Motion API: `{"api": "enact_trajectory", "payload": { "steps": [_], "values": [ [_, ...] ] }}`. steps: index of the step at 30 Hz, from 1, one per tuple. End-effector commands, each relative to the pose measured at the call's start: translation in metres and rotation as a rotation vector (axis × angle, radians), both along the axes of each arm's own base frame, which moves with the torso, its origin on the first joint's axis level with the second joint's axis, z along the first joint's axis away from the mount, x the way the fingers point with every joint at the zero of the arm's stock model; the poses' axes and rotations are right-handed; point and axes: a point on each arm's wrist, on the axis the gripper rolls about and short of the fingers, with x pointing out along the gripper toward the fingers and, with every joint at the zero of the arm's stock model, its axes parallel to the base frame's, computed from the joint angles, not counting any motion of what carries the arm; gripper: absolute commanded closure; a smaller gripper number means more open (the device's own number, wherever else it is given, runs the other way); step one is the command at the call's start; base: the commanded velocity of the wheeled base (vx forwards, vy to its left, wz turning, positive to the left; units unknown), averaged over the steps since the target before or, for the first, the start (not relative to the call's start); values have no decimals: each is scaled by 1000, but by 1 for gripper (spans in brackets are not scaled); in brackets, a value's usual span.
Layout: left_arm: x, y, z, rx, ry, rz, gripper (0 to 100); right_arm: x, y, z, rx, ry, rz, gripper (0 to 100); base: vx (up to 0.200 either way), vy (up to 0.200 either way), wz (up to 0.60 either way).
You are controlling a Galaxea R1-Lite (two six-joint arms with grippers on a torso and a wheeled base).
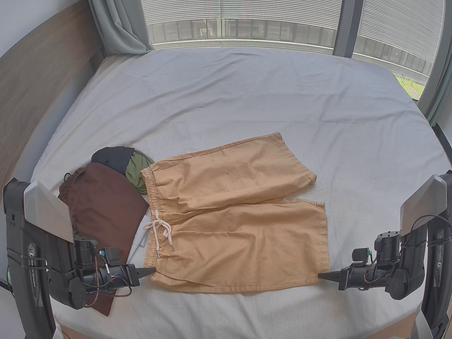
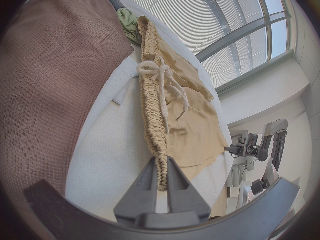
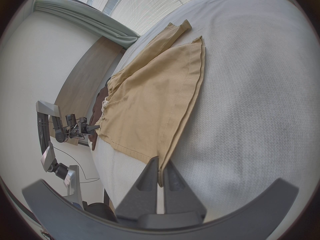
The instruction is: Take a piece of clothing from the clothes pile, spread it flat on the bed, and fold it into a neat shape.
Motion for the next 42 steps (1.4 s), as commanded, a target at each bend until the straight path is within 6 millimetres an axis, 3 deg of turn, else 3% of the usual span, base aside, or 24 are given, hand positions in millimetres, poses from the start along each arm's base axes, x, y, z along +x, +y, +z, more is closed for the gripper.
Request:
{"api": "enact_trajectory", "payload": {
  "steps": [1, 23, 32, 42],
  "values": [
    [0, 0, 0, 6, -4, -5, 100, -1, 0, 0, -3, 3, 0, 100, 0, 0, 0],
    [-43, 15, 4, 42, 16, -123, 100, -31, -9, 5, -108, -22, 81, 100, 0, 0, 0],
    [-41, 13, 8, 42, -12, -145, 100, -23, -9, 8, -104, -66, 76, 100, 0, 0, 0],
    [-31, 4, 34, -35, -59, -111, 100, -12, -4, 38, -41, -179, 65, 100, 0, 0, 0]
  ]
}}
